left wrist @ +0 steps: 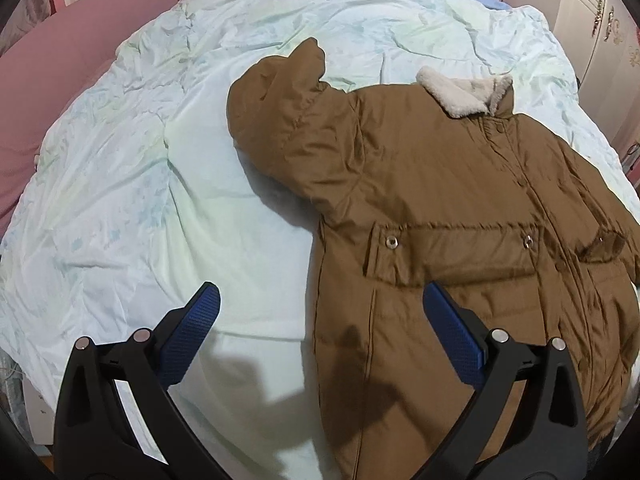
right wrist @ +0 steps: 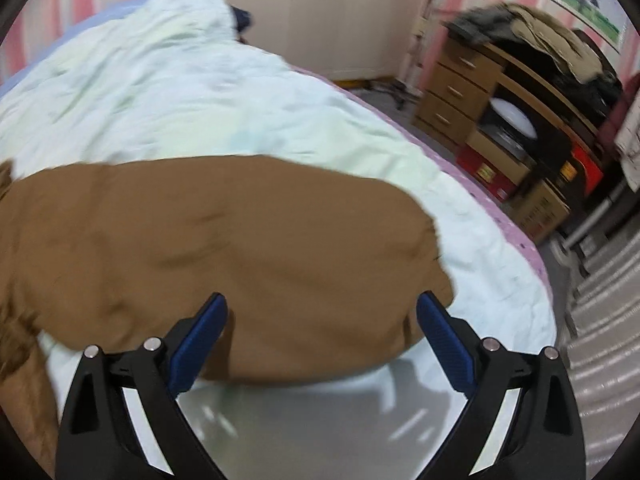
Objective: Fold large clothes
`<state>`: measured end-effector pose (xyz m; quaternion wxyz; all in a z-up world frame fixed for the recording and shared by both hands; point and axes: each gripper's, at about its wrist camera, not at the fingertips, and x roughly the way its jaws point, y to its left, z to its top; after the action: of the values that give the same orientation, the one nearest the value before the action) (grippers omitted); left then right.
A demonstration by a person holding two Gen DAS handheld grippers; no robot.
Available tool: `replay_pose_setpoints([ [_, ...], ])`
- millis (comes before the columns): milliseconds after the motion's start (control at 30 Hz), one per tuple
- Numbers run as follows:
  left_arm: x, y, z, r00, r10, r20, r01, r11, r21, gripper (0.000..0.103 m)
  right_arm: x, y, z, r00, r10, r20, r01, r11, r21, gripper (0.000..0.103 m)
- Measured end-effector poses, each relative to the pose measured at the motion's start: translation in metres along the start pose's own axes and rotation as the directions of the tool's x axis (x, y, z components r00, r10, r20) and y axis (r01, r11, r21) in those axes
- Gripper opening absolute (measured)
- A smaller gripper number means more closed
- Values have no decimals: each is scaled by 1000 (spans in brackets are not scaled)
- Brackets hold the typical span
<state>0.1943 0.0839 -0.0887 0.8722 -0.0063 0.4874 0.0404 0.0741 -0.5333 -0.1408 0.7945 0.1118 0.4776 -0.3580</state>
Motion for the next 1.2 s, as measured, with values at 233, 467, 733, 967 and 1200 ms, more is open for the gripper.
replay_pose_setpoints([
  [233, 13, -11, 21, 1000, 19, -15, -18, 999, 37, 100, 63, -24, 6, 981, 141, -132, -117, 977, 176, 101],
  [467, 18, -24, 37, 1000, 5, 6, -6, 997, 82, 100, 32, -5, 15, 971, 237, -40, -230, 965, 125, 15],
  [733, 41, -14, 60, 999, -27, 17, 26, 998, 65, 100, -56, 68, 48, 917, 396, 52, -393, 917, -67, 10],
  [967, 50, 6, 72, 999, -15, 39, 12, 997, 82, 100, -93, 180, 53, 880, 475, -1, -461, 855, -236, 8],
  [1200, 52, 43, 78, 997, -13, 71, 12, 1000, 19, 100, -156, 309, 42, 758, 646, -94, -634, 693, -343, 8],
])
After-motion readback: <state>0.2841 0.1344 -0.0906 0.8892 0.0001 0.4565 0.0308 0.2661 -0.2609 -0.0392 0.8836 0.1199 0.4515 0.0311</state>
